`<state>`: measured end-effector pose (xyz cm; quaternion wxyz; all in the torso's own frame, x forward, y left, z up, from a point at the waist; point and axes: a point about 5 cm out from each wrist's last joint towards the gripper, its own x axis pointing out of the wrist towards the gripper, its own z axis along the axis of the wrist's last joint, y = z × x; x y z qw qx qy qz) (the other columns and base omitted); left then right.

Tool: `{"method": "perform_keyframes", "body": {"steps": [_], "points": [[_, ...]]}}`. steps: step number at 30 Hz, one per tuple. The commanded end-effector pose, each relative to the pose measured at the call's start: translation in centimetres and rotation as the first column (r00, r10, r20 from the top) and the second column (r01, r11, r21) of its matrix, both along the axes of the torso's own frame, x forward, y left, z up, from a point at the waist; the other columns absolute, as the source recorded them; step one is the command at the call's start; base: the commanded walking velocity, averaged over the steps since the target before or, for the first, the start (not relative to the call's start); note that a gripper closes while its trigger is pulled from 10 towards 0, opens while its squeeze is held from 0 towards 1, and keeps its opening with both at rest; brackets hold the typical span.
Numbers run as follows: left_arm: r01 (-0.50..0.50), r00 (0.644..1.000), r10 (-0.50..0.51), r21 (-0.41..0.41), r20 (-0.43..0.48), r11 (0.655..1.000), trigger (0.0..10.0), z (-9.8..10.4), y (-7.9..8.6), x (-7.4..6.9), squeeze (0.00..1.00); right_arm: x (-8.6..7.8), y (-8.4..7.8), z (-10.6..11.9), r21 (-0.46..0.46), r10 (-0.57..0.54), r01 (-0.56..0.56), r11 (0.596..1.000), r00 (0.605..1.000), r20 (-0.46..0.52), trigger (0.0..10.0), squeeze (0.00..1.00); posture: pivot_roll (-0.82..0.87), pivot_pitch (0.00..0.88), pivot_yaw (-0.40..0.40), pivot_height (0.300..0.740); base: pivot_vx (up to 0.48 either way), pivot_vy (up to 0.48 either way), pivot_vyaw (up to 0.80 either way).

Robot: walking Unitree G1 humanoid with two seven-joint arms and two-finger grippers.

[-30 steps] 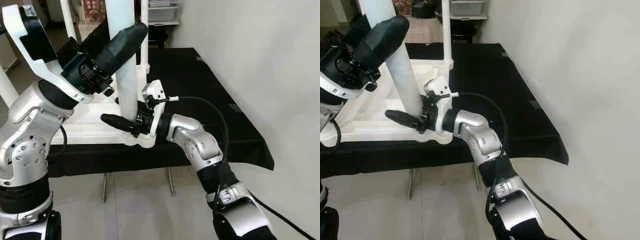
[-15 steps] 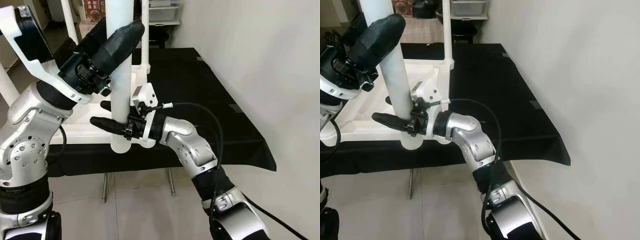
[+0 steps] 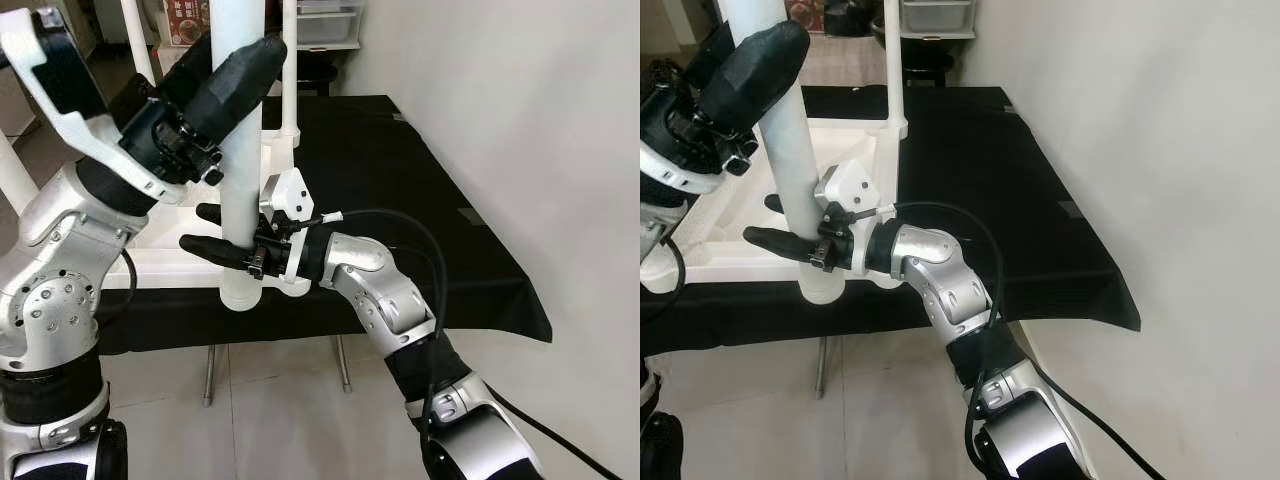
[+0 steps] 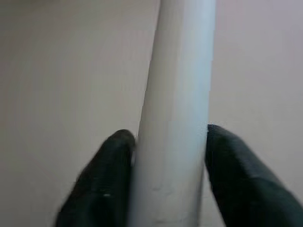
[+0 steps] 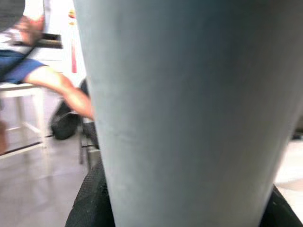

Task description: Building children table

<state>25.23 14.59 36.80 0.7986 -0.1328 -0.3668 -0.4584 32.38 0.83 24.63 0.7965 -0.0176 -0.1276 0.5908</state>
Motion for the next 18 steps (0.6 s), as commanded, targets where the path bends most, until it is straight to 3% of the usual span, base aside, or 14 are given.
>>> {"method": "perform_keyframes", "body": {"steps": [1, 7, 13, 16, 18], "points": [[-0.065, 0.997, 0.064, -0.018, -0.050, 0.998, 10.0, 0.0, 0.2, 1.0, 1.00, 0.6, -0.1, 0.3, 0.003, -0.049, 0.048, 0.999, 0.999, 0.010, 0.0, 0.00, -0.05, 0.034, -0.039, 0.740, 0.000, 0.000, 0.00], [-0.227, 0.970, 0.215, -0.102, -0.115, 0.969, 10.0, -0.5, 2.7, 2.1, 1.00, 2.2, -0.9, 0.9, 0.041, -0.190, 0.191, 0.981, 0.982, -0.009, 0.0, 0.00, -0.05, 0.039, -0.040, 0.740, 0.000, 0.000, 0.00], [-0.325, 0.939, 0.304, -0.119, -0.161, 0.938, 10.0, -1.2, 4.5, 2.0, 1.00, 3.7, -1.9, 1.5, 0.072, -0.316, 0.317, 0.946, 0.948, -0.031, 0.0, 0.00, -0.05, 0.049, -0.042, 0.740, 0.000, 0.000, 0.00], [-0.424, 0.895, 0.400, -0.102, -0.199, 0.900, 10.0, -1.7, 5.4, 2.2, 1.00, 4.7, -2.7, 1.6, 0.069, -0.404, 0.406, 0.911, 0.914, -0.048, 0.0, 0.00, -0.03, 0.058, -0.046, 0.740, 0.000, 0.000, 0.00], [-0.537, 0.829, 0.510, -0.067, -0.229, 0.841, 10.0, -2.5, 6.3, 2.4, 1.00, 5.6, -3.7, 1.7, 0.071, -0.481, 0.485, 0.872, 0.874, -0.065, 0.0, 0.00, -0.02, 0.070, -0.046, 0.740, 0.000, 0.000, 0.00]]}}
